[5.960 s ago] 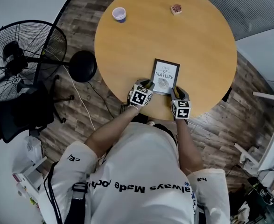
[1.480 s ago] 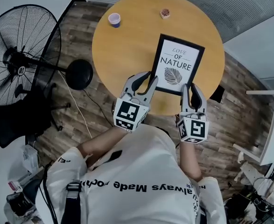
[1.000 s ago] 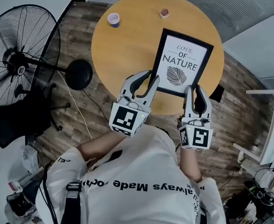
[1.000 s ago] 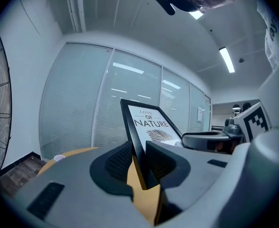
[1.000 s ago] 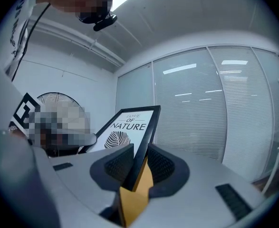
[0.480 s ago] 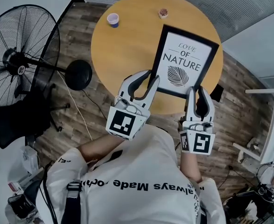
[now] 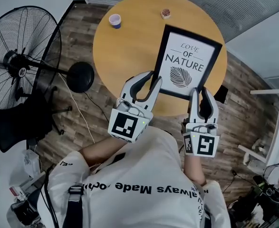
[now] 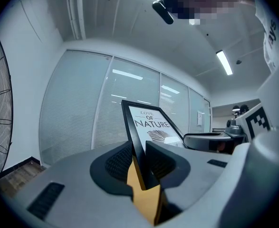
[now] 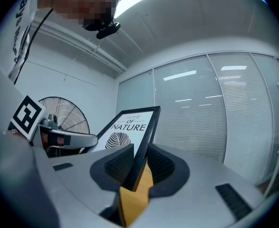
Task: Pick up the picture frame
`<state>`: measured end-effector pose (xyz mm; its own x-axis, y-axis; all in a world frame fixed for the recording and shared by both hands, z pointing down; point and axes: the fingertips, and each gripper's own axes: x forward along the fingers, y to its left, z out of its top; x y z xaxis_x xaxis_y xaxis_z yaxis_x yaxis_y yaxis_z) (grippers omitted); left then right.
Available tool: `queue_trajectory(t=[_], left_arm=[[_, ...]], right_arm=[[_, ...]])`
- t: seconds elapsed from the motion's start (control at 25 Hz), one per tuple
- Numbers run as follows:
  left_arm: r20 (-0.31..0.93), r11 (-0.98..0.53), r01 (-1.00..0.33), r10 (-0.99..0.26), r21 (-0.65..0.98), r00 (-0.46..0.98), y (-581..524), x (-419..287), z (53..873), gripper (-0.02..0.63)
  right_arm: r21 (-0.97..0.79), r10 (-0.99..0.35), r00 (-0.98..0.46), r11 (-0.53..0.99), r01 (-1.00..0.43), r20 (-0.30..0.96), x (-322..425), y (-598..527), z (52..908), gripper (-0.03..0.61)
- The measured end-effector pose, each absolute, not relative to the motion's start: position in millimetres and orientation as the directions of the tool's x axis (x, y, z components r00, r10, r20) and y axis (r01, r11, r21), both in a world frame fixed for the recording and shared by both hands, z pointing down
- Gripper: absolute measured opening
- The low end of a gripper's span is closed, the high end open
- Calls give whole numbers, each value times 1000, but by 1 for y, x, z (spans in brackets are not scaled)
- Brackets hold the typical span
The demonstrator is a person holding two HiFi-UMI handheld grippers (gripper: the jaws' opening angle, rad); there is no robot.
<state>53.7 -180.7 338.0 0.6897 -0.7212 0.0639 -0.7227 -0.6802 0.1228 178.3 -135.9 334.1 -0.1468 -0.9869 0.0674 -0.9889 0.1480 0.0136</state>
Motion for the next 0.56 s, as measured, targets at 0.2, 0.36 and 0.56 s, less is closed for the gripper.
queue_trajectory(t=[0.2,0.36,0.56], left_arm=[[74,-685,-720,-716,115,694,-180,52,339,104],[71,-684,-719,-717,119,694,-181,53,340,104],[69,-688,-716,-714,118,697,-181,55,341,104]], right_arm=[[15,-987,-145,147,-989,66,178,-135,332,104],[15,-987,-144,145,-989,65,178,-136,334,104],[14,-987,-143,144,-989,66,179,-136,334,104]])
